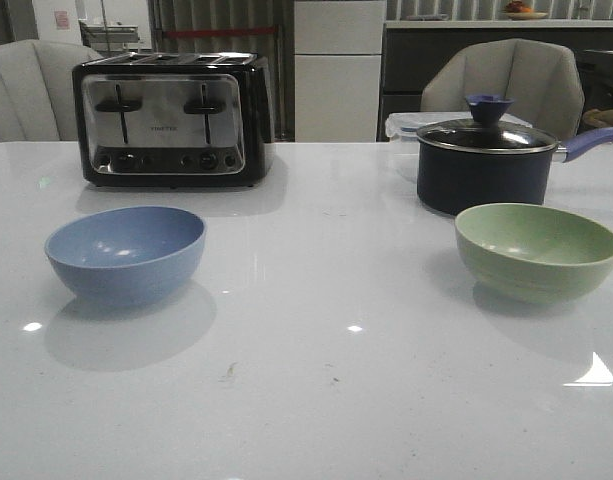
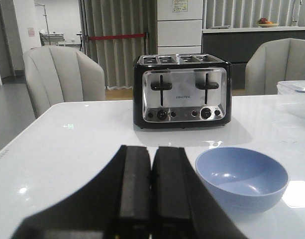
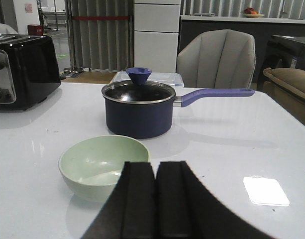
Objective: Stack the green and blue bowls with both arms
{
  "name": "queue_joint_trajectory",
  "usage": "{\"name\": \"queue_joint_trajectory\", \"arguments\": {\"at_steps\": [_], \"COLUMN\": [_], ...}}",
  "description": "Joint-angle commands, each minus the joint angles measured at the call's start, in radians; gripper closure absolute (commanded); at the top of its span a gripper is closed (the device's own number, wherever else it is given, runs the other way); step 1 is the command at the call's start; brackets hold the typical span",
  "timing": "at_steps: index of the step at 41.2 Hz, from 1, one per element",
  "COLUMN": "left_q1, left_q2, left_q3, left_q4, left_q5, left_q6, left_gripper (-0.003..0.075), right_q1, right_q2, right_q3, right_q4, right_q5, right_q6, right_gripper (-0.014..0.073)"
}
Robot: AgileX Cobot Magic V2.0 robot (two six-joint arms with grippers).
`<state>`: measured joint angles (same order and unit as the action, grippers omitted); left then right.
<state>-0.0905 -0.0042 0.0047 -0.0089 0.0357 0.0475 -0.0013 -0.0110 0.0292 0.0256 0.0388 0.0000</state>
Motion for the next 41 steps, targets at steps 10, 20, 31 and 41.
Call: {"name": "queue_joint_trajectory", "arguments": {"at_steps": [10, 20, 31, 41], "left_q1": [-0.006, -0.006, -0.006, -0.006], "left_q2": [-0.021, -0.021, -0.021, -0.017], "left_q3": [0.004, 0.004, 0.004, -0.108], "left_q4": [-0.004, -0.004, -0.002, -0.001], "left_q5": [-0.094, -0.094, -0.104, -0.127], "left_q6": [-0.003, -0.003, -0.003, -0.003], "left_gripper": [0.0622, 0.0622, 0.0622, 0.0622], "right_q1": [-0.004, -0.004, -0.004, -0.004], "right_q2": [-0.018, -0.018, -0.018, -0.018], "right_q3": [-0.004, -0.004, -0.004, -0.11], "right_q4": [-0.007, -0.01, -0.01, -0.01], "right_q5": [-0.095, -0.095, -0.097, -0.055], "right_q6": [-0.008, -0.008, -0.008, -0.008], "right_gripper": [0.0557, 0.0557, 0.0557, 0.0557]}}
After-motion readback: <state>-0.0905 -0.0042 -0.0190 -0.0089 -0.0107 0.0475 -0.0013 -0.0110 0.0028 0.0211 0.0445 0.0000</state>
